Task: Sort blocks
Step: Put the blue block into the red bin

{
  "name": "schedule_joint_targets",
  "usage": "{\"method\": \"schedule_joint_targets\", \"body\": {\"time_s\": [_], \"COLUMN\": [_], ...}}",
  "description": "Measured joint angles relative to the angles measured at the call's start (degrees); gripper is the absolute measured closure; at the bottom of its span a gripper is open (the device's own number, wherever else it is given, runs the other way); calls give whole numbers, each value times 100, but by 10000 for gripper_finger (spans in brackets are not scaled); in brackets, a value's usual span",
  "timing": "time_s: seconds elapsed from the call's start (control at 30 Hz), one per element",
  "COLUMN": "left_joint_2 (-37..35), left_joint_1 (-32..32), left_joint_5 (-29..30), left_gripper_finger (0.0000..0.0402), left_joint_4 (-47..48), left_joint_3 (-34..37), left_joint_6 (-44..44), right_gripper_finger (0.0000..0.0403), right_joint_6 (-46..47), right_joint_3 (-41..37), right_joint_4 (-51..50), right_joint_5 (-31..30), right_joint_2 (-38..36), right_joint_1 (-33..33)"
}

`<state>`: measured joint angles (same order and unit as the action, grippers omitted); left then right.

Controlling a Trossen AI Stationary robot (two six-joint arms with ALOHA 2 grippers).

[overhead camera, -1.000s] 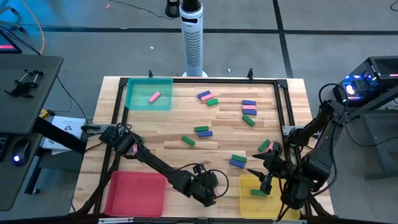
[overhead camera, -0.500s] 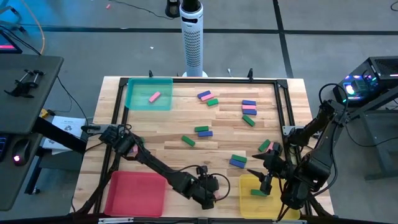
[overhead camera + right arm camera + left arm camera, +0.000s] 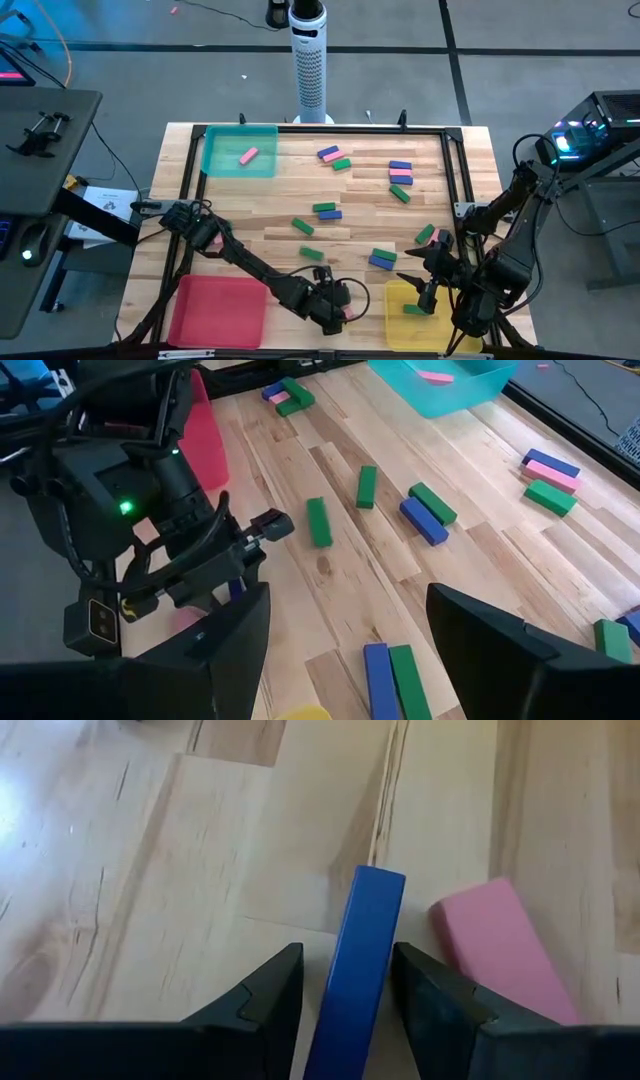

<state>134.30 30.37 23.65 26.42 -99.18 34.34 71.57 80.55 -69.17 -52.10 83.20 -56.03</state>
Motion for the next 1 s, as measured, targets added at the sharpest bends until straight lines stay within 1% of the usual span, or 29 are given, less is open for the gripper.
{"method": "schedule_joint_targets", "body": {"time_s": [0.07,0.1,0.17,0.2,0.23,0.3,0.37,0.43,0.47,0.5,0.6,0.63,0.7,0.77,0.8,0.93,1.0], "left_joint_2": [0,-2,-4,-12,-25,-112,-233,-297,-304,-291,-274,-302,-348,-352,-356,-369,-374], "left_joint_1": [-8,-15,-42,-41,-19,86,325,613,771,923,1386,1542,1873,2156,2257,2600,2710], "left_joint_5": [-110,-189,-374,-409,-363,-76,179,199,86,-185,-1095,-1367,-1842,-2059,-2301,-2344,-2334], "left_gripper_finger": [284,305,360,374,375,375,375,375,375,375,375,375,375,375,375,375,375], "left_joint_4": [137,334,1032,1506,1868,2655,3497,4402,4937,5433,6291,6411,6343,6228,6273,6359,6365], "left_joint_3": [-42,-122,-455,-683,-947,-1547,-2092,-2380,-2401,-2368,-2255,-2240,-2174,-2166,-2168,-2162,-2162], "left_joint_6": [75,172,448,568,660,758,779,1124,1408,1743,2830,3121,3562,4124,4415,5669,5955], "right_gripper_finger": [151,151,151,151,151,151,151,151,151,151,151,151,151,151,151,151,151], "right_joint_6": [0,0,0,0,0,0,0,-1,-2,0,-2,-2,-54,-126,-153,-153,-155], "right_joint_3": [0,0,0,0,0,0,0,0,0,0,0,0,0,0,0,0,0], "right_joint_4": [1,2,3,2,2,0,-2,-11,-17,-27,-35,-47,-69,-66,-70,-66,-63], "right_joint_5": [0,0,7,7,7,7,5,-4,-11,-11,-42,-46,-44,-46,-48,-46,-46], "right_joint_2": [0,0,0,0,0,0,0,0,0,0,0,0,0,0,0,0,0], "right_joint_1": [0,0,-2,0,-2,-1,0,-1,-1,0,0,0,1,11,11,11,11]}}
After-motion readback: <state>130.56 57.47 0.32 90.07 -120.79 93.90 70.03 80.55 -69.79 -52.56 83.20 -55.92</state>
